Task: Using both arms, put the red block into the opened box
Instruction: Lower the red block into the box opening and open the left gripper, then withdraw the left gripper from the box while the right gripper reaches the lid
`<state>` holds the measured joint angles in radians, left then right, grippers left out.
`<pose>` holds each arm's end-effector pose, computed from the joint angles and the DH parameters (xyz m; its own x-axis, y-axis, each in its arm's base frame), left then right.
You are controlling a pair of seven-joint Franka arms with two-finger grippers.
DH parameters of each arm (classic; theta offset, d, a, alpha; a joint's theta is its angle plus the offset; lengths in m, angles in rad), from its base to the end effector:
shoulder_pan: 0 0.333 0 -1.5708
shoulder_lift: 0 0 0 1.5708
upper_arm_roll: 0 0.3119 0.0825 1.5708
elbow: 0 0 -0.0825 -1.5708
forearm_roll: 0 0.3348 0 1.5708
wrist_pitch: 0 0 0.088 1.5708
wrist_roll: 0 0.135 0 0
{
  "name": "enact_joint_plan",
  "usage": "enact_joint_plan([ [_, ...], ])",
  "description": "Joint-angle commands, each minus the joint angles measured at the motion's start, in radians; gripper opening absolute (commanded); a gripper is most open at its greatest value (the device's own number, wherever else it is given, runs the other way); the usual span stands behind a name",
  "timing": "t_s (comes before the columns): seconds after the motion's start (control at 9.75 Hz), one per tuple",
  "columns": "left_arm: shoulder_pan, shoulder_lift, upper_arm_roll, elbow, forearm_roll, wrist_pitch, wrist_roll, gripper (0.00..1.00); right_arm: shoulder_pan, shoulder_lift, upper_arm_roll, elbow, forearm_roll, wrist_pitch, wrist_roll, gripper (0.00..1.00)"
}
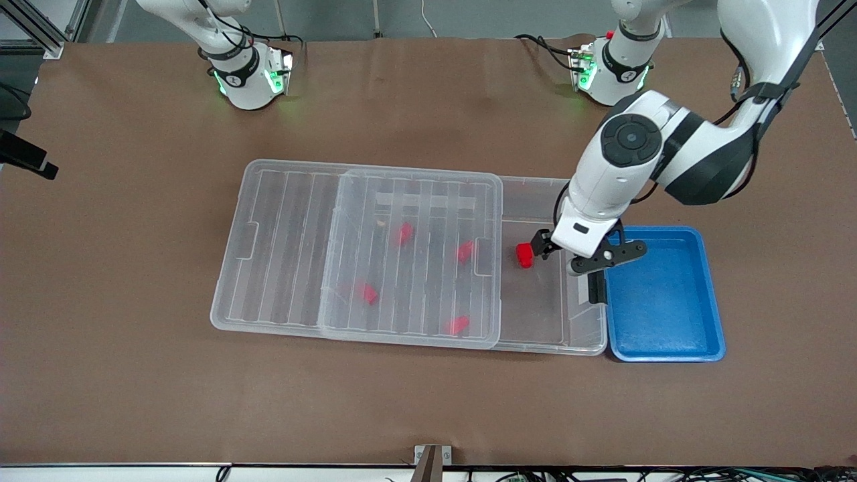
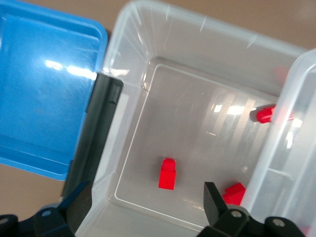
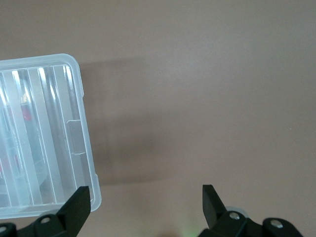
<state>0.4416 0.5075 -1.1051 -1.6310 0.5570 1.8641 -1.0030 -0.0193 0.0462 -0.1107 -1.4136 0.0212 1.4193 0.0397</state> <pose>0.5480 -0.2468 0.4351 0.9695 0.2307 0.0821 0.2339 -0.9718 -0.0306 0.4992 -0.0606 0.6215 0.9853 -0.1657 -0.0408 -0.1664 -0.9860 -0.0144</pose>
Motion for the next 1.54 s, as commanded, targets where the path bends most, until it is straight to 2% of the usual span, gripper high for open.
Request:
enact_joint_plan([
  [0.0,0.0,0.02,-0.007,0.139,-0.003,-0.151,0.12,1.0,-0.013,-0.028,0.011,-0.03,0.006,0.003,-0.009,1.0],
  [0.21,0.038,0.02,-0.009,0.27,0.0,-0.262,0.33,1.0,-0.014,-0.028,0.011,-0.03,0.006,0.003,-0.009,1.0],
  [0.51,0.106,-0.071,-0.007,0.306,0.004,-0.298,0.559,1.0,-0.014,-0.028,0.009,-0.031,0.006,0.003,-0.012,1.0],
  [0.62,0.133,-0.09,-0.009,0.306,-0.003,-0.298,0.622,1.0,-0.019,-0.023,0.008,-0.044,0.008,0.003,-0.073,0.87],
  [0.72,0.15,-0.137,0.004,0.307,-0.028,-0.298,0.676,1.0,-0.021,-0.013,0.005,-0.071,0.009,0.027,-0.257,0.36],
  [0.82,0.099,-0.194,0.105,0.307,-0.089,-0.289,0.701,1.0,-0.011,0.035,0.006,-0.118,0.023,0.105,-0.274,0.09],
  [0.92,-0.029,-0.255,0.307,0.307,-0.167,-0.287,0.734,1.0,0.016,0.099,0.011,-0.151,0.031,0.172,-0.274,0.01],
  [1.03,-0.138,-0.329,0.5,0.301,-0.287,-0.286,0.814,1.0,0.038,0.156,0.013,-0.169,0.048,0.247,-0.28,0.01],
  [1.13,-0.234,-0.392,0.68,0.287,-0.41,-0.296,0.846,1.0,0.047,0.188,0.013,-0.198,0.113,0.289,-0.287,0.01],
  [1.23,-0.321,-0.458,0.826,0.234,-0.471,-0.328,0.886,1.0,0.074,0.217,0.013,-0.234,0.124,0.332,-0.291,0.01],
  [1.33,-0.399,-0.512,0.949,0.194,-0.521,-0.365,0.937,1.0,0.099,0.221,0.013,-0.31,0.125,0.424,-0.293,0.01],
  [1.44,-0.452,-0.549,1.015,0.16,-0.549,-0.393,0.94,1.0,0.105,0.222,0.016,-0.379,0.125,0.506,-0.296,0.01],
])
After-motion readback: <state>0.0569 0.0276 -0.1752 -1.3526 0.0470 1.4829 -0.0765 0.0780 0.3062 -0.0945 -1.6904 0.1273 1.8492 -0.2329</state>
